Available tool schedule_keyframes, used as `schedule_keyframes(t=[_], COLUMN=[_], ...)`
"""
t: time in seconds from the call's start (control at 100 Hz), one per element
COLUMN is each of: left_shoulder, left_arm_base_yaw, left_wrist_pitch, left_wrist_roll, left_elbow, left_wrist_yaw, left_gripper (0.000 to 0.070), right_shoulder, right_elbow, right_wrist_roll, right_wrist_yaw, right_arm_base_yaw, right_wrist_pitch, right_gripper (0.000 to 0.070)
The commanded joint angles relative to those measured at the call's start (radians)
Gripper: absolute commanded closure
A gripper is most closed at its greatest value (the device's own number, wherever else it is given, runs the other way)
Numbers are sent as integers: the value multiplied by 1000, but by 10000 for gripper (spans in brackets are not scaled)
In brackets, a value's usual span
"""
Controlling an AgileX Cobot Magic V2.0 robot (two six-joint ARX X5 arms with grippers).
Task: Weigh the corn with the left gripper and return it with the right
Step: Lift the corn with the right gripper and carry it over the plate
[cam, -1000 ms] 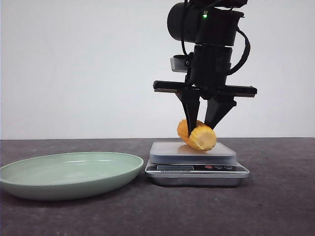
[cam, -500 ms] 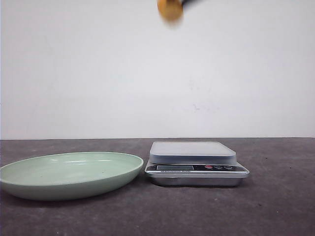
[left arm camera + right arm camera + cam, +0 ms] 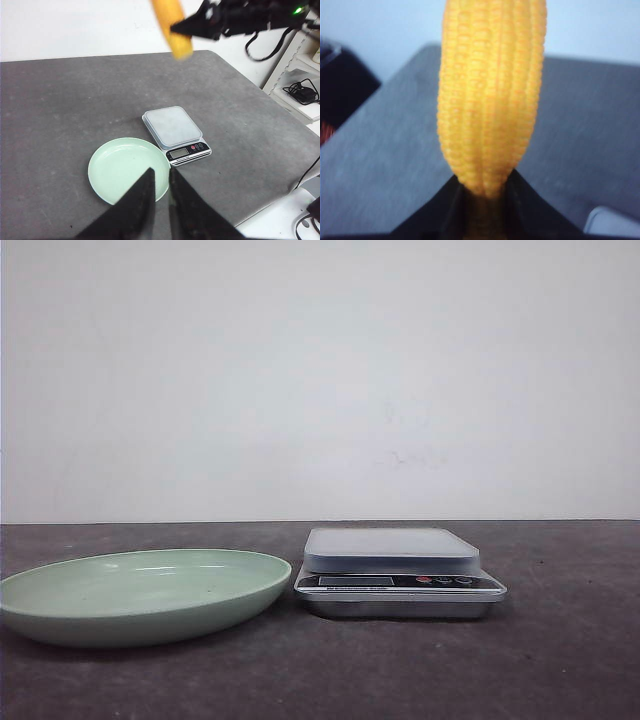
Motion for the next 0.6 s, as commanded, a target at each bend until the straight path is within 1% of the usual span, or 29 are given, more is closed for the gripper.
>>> schedule_keyframes(t=[0.0,0.19,0.36,0.41,0.59], left_shoulder=[11,11,11,11,11], left_arm_base_yaw=[-8,-8,-8,-8,-8], left_wrist_pitch=[0,-4,-6,-6,-9], left_wrist_roll=[10,10,10,10,10], left_elbow=[17,17,17,17,17], left_wrist_yaw=[-5,-5,-5,-5,-5], left_gripper=[688,688,688,688,688], right_shoulder=[61,228,373,411,494], right_elbow=[19,19,19,19,19], right_wrist_roll=[63,169,243,266,343], right_wrist_yaw=[-34,-129,-139,-153,-184], right_arm_base_yaw=[16,33,56,65,87], right_wrist_pitch=[-9,-53,-81,-86,-95], right_gripper=[700,700,700,700,700])
